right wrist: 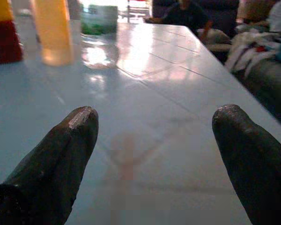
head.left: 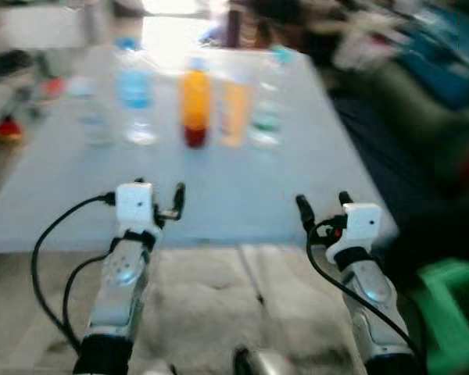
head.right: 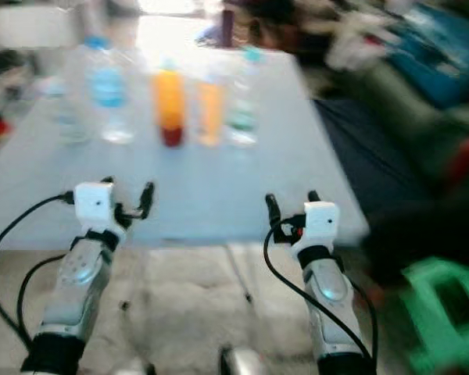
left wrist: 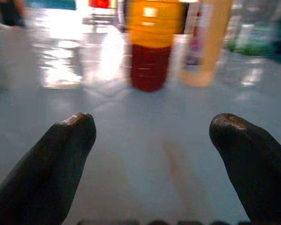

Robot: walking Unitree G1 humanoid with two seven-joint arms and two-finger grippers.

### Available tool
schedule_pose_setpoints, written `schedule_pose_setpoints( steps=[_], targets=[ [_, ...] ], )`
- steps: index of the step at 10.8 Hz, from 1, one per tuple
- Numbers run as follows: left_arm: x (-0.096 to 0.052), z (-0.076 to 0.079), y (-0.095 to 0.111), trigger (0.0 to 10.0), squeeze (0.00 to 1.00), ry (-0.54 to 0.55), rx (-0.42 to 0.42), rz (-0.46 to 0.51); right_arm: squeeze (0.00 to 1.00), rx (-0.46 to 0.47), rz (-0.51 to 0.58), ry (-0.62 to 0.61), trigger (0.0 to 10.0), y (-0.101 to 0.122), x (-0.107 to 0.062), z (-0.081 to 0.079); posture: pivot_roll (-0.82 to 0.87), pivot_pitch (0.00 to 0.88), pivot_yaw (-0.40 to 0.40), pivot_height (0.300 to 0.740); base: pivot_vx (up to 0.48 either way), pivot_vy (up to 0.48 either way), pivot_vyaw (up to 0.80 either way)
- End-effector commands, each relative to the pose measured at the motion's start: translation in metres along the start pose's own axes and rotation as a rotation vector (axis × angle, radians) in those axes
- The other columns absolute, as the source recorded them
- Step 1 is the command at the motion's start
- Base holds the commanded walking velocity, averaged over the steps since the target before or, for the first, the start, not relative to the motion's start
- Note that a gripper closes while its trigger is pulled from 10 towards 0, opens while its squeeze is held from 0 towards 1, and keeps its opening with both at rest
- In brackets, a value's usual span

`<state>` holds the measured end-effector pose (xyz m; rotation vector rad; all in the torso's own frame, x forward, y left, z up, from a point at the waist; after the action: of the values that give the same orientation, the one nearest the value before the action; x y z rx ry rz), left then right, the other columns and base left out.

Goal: Restocking fridge

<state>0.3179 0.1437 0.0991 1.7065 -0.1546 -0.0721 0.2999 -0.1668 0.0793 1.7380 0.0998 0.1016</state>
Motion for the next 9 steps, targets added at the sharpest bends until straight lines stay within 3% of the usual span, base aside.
schedule_pose_setpoints(
  steps=[1,6,9],
  targets=[
    [-0.0021,-0.0025,0.0001,10.0,0.00,0.007,0.008,-0.006,0.00,0.003,0.011,0.008,10.0,0.0030,0.0020,-0.0027,0.10,0.061,-0.054,0.740,0.000,-0.416,0.00],
    [-0.0050,-0.0019,-0.0030,10.0,0.00,0.003,0.016,-0.022,0.00,0.008,0.013,0.007,10.0,0.0024,-0.0007,-0.0044,0.09,0.066,-0.048,0.740,0.000,-0.457,0.00],
    [-0.0075,-0.0116,-0.0037,10.0,0.00,0.080,0.054,-0.013,0.00,0.009,0.020,0.013,10.0,0.0043,-0.0008,-0.0053,0.09,0.064,-0.045,0.740,0.000,0.000,0.00]
  ],
)
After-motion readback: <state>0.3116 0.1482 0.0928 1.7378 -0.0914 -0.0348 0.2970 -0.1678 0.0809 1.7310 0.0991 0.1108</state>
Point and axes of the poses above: a point about 5 cm out from each wrist's last joint towards the gripper, its own x axis pointing out of the wrist towards the gripper, its own y axis along the axis of the wrist's last joint, z = x × y, the point moved 3 cm from there along x, pointing out of the wrist towards the gripper, and after that the axes turned 8 degrees about x, right-handed, at the moved point
